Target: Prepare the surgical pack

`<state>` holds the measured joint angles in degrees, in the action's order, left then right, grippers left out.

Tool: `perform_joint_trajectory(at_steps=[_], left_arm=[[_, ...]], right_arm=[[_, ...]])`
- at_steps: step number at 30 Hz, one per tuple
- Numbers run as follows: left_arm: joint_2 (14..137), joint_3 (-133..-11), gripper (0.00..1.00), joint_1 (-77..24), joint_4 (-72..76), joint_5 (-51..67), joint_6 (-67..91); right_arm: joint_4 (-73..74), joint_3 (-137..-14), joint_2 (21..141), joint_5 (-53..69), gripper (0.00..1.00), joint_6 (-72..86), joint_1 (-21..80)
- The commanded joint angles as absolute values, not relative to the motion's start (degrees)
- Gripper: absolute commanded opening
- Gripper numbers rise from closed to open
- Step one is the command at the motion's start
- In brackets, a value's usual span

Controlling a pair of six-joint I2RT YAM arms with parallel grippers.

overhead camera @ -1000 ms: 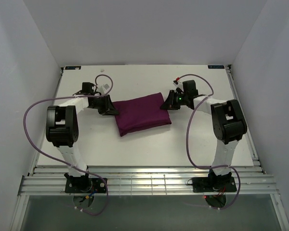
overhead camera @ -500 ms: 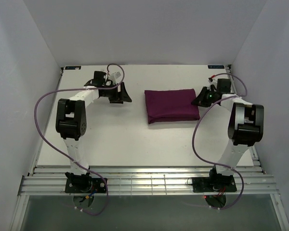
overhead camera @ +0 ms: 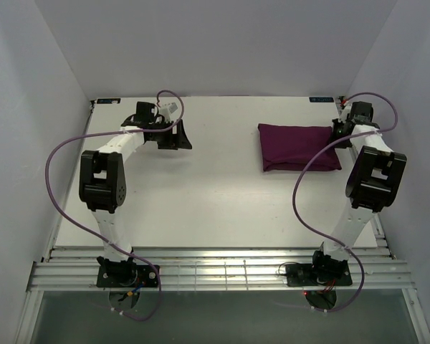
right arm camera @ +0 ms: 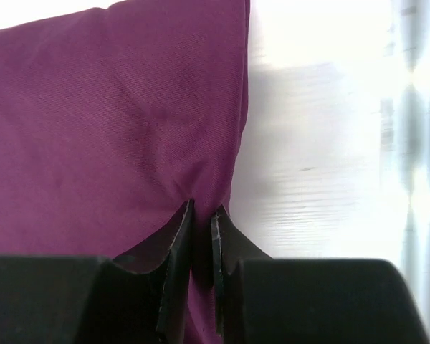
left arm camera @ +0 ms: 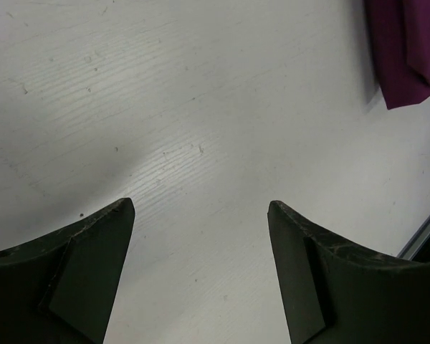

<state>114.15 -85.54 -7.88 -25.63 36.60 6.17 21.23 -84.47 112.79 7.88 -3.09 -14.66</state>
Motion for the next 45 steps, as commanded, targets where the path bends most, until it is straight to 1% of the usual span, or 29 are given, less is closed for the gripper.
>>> perform_joint_trajectory(at_steps=[1,4,5,6,7,8,10,12,13,15,16,17,18,19,20,21,23,24,26,27,29,30,31,33,34,36,37,41,45], left_arm=[[109.60,-84.81,0.86,-7.65,-26.81,34.46,4.39],[109.34,-84.90,0.86,-7.65,-27.07,34.37,3.96],[109.25,-84.90,0.86,-7.56,-27.07,34.19,4.04],[109.07,-84.90,0.86,-7.47,-27.07,33.93,4.04],[108.99,-84.99,0.86,-7.56,-27.07,33.75,4.04],[108.90,-84.99,0.86,-7.47,-27.07,33.58,4.13],[108.46,-84.99,0.87,-7.38,-27.16,33.49,4.04],[108.20,-84.99,0.87,-7.38,-27.16,33.14,3.96],[107.93,-84.99,0.87,-7.38,-27.25,33.22,3.96],[107.67,-85.43,0.87,-7.12,-27.42,33.05,4.13],[107.40,-85.43,0.87,-7.12,-27.60,32.87,4.22],[106.71,-85.43,0.87,-6.95,-27.68,32.52,4.13],[106.18,-85.26,0.87,-6.94,-27.95,31.56,3.96],[105.56,-85.17,0.87,-6.94,-28.12,31.03,3.17],[104.34,-84.90,0.87,-6.94,-28.47,30.42,2.64],[103.63,-84.38,0.87,-6.94,-29.61,29.80,2.20],[101.53,-83.59,0.87,-6.86,-31.11,27.52,0.63],[100.64,-82.19,0.87,-6.77,-32.42,26.99,0.35],[98.27,-79.82,0.87,-6.68,-32.96,25.14,-1.74],[95.39,-76.59,0.87,-6.77,-32.96,24.53,-2.19],[92.13,-72.97,0.87,-6.77,-32.70,23.82,-2.72],[88.89,-71.04,0.87,-6.77,-32.17,23.82,-2.90],[87.20,-67.27,0.87,-6.77,-31.91,23.64,-2.99],[83.86,-63.39,0.87,-6.77,-30.68,22.94,-3.08],[80.80,-59.63,0.87,-6.77,-30.33,22.68,-3.16],[77.80,-56.00,0.86,-6.77,-29.54,21.54,-3.69],[75.09,-54.33,0.86,-6.77,-29.36,21.10,-4.13],[68.76,-45.20,0.86,-6.68,-27.52,19.16,-5.27],[65.13,-42.37,0.85,-6.59,-24.36,17.23,-4.66]], right_arm=[[22.94,-89.11,114.17,-1.91,0.08,-8.00,-15.64],[25.04,-91.76,115.13,-0.53,0.08,-7.38,-16.08],[25.22,-91.58,114.96,-0.53,0.09,-6.95,-16.08],[24.79,-89.84,114.53,-0.61,0.12,-6.68,-16.08],[23.39,-89.04,113.74,-3.14,0.31,-6.24,-16.08],[23.29,-88.86,113.47,-4.64,0.45,-6.33,-16.08],[23.90,-89.64,112.59,-8.07,0.63,-6.07,-16.08],[23.82,-89.74,109.88,-9.40,0.78,-5.02,-16.00],[23.47,-89.30,108.73,-12.19,0.83,-3.88,-15.56],[23.47,-87.99,104.27,-16.15,0.85,-3.34,-14.51],[23.12,-85.19,102.41,-21.22,0.86,-3.34,-12.94],[21.72,-83.17,100.30,-23.62,0.90,-4.04,-11.96],[21.10,-80.88,96.11,-25.99,0.90,-4.30,-10.74],[20.48,-75.81,93.89,-28.89,0.90,-4.83,-8.29],[18.22,-72.89,91.34,-28.83,0.90,-6.49,-7.13],[16.89,-69.90,86.36,-28.31,0.90,-6.85,-5.99],[14.43,-61.32,81.50,-22.44,0.90,-6.77,-4.14],[13.28,-58.91,76.86,-19.80,0.90,-5.90,-3.70],[12.75,-52.69,72.27,-13.47,0.91,-4.31,-2.55],[11.87,-50.73,67.46,-10.14,0.91,-2.65,-2.20],[10.64,-46.60,62.43,-7.92,0.90,-1.59,-1.41],[8.81,-42.32,57.53,-5.39,0.90,-0.89,-1.32],[7.92,-40.19,55.31,-4.23,0.90,-0.88,-1.23],[6.25,-34.66,49.26,-2.21,0.90,-0.44,-1.23],[5.46,-33.24,47.57,-1.68,0.90,1.30,-1.14],[4.84,-30.95,43.10,-0.79,0.90,3.85,-1.14],[4.05,-28.68,41.94,-1.49,0.90,8.04,-1.14],[3.96,-23.83,36.84,-3.78,0.90,12.90,-1.05],[1.85,-21.80,32.27,-3.51,0.90,13.71,-1.05]])
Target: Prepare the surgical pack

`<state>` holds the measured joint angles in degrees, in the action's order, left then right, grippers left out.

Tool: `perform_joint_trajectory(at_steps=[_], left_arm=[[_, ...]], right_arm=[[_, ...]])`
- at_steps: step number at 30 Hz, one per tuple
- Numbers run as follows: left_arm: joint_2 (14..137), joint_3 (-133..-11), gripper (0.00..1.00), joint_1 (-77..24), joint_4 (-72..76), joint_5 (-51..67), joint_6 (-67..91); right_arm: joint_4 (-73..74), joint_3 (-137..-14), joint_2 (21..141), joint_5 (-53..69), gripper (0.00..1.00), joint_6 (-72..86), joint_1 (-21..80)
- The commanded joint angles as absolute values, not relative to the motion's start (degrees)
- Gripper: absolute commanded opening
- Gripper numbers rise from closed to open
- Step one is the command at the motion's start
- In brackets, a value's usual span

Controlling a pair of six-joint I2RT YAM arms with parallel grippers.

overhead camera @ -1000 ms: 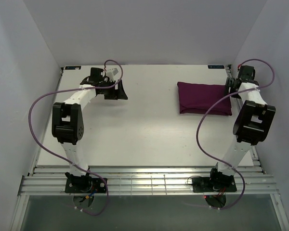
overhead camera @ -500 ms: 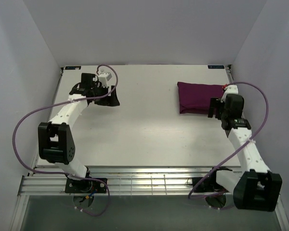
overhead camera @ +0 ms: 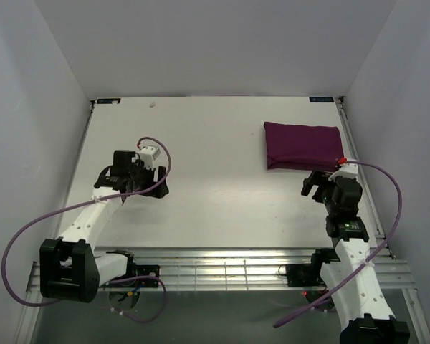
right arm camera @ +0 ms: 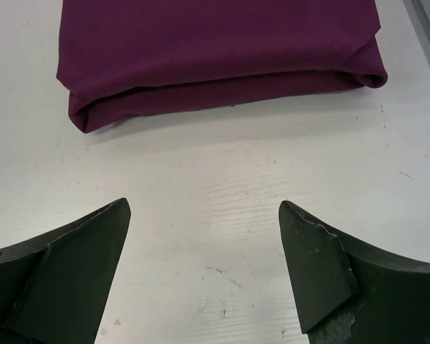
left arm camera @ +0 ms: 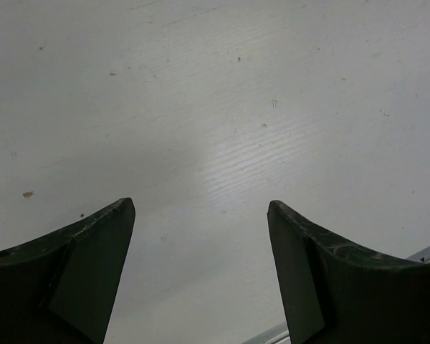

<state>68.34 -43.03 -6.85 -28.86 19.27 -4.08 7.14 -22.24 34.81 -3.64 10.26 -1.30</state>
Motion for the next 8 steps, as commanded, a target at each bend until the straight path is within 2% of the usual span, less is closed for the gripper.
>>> perform_joint_trajectory(at_steps=[1,8], left_arm=[[64.95,-42.28,0.85,-6.68,-24.17,17.23,-4.75],[64.69,-42.36,0.85,-6.59,-24.26,16.61,-3.60]], right_arm=[[1.24,-21.54,31.82,-4.47,0.90,14.06,-1.05],[4.92,-22.50,32.25,-10.89,0.90,15.55,-1.05]])
